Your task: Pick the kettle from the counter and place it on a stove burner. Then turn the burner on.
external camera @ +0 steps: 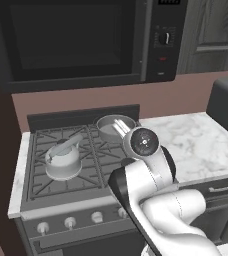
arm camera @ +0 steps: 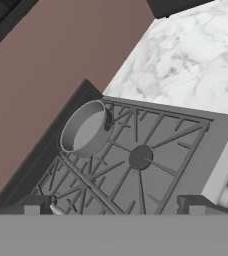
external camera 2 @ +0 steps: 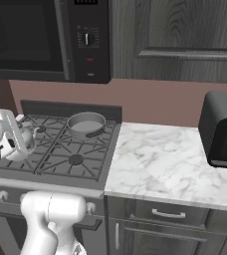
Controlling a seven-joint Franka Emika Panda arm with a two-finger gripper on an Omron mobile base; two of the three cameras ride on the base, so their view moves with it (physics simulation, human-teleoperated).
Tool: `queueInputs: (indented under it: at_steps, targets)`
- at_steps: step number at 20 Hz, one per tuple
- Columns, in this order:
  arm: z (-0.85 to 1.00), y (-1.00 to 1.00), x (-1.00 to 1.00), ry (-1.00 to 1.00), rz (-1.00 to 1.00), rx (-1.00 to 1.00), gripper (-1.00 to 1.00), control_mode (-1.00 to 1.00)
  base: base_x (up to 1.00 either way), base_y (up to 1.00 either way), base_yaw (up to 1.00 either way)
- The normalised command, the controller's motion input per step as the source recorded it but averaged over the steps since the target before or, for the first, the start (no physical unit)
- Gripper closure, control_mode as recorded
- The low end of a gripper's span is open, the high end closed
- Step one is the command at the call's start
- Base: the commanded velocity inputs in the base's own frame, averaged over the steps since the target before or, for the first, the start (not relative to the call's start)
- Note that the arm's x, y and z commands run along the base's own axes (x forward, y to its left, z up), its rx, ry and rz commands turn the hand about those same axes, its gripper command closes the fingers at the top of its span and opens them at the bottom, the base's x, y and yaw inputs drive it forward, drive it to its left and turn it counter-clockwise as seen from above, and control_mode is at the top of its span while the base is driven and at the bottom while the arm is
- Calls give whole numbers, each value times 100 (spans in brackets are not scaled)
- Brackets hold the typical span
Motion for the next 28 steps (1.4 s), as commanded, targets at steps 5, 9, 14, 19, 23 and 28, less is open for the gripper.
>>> queueInputs:
  at_steps: [5,9,14,19,23,28]
  targets:
    - [0,12,-21,0,6,-3,-100,-100,0,0,0]
    - [-4,44,-33,0,21,-12,-100,-100,0,0,0]
    - [-11,26,-45,2,27,-10,-100,-100,0,0,0]
    - [-24,21,-44,13,26,-11,-100,-100,0,0,0]
    - [-37,14,-32,21,23,-9,-100,-100,0,0,0]
    - [-48,15,-21,27,24,-11,-100,-100,0,0,0]
